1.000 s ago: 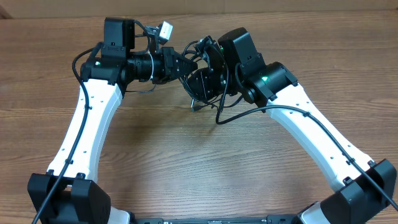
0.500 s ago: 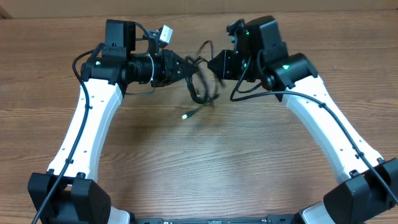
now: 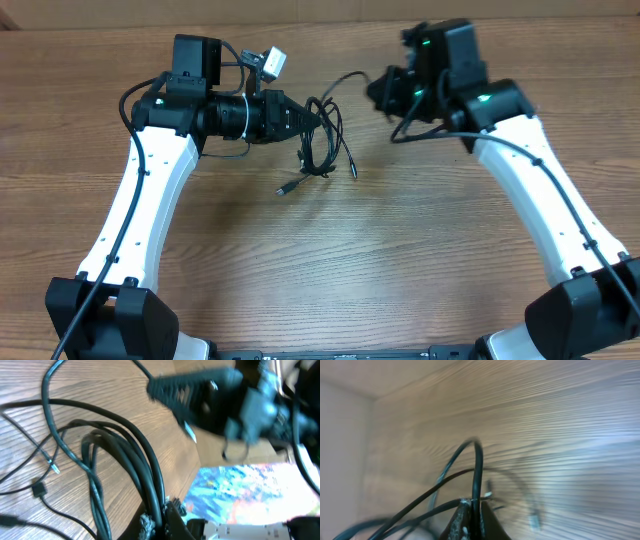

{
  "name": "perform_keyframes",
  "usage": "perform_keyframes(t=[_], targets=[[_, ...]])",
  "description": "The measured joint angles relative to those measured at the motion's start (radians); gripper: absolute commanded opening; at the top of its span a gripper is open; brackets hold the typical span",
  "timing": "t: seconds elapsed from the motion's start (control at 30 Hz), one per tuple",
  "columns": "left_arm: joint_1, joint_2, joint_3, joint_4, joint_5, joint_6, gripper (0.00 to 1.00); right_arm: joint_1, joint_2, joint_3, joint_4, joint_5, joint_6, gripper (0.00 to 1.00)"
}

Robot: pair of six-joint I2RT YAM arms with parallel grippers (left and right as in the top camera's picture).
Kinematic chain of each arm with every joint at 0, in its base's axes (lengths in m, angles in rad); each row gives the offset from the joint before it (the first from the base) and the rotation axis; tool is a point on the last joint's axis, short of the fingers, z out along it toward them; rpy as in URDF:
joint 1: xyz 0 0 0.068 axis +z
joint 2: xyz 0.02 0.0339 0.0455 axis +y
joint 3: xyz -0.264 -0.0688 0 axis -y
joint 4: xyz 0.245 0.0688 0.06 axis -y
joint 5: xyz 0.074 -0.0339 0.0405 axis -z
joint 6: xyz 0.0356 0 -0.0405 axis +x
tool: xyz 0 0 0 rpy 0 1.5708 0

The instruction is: Untangle cables

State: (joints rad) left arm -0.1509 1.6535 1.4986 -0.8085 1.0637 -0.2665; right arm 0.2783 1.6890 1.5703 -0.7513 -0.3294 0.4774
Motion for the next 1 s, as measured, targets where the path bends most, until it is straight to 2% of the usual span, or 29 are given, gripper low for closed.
perform_keyframes(t=[0.13,0.23,0.3,0.43,0.5,0.6,0.73,0.9,1.0], targets=[[0.000,0.000,0.000,-0.023,0.088,0.108,0.04,-0.109,0.003,0.000,-0.091,0.042,0.007,0.07],[0.000,0.000,0.000,0.002,0.140,0.134,0.04,-0.112,0.037,0.000,-0.168,0.049,-0.012,0.08],[0.000,0.000,-0.001,0.093,0.216,0.144,0.04,-0.106,0.086,0.000,-0.210,0.048,-0.020,0.20],[0.000,0.000,-0.003,0.250,0.270,0.081,0.04,-0.087,0.154,-0.002,-0.246,0.007,-0.085,0.58],[0.000,0.000,-0.004,0.336,0.284,0.021,0.04,-0.072,0.160,-0.004,-0.260,-0.035,-0.125,0.66],[0.000,0.000,-0.004,0.433,0.244,-0.106,0.04,-0.065,0.154,-0.002,-0.285,-0.095,-0.165,0.68],[0.000,0.000,-0.004,0.435,0.150,-0.200,0.04,-0.064,0.101,0.008,-0.299,-0.124,-0.192,0.70],[0.000,0.000,-0.004,0.385,0.014,-0.301,0.04,-0.058,-0.061,0.032,-0.278,-0.153,-0.207,0.62],[0.000,0.000,-0.004,0.375,-0.031,-0.371,0.04,-0.018,-0.122,0.054,-0.254,-0.164,-0.217,0.61]])
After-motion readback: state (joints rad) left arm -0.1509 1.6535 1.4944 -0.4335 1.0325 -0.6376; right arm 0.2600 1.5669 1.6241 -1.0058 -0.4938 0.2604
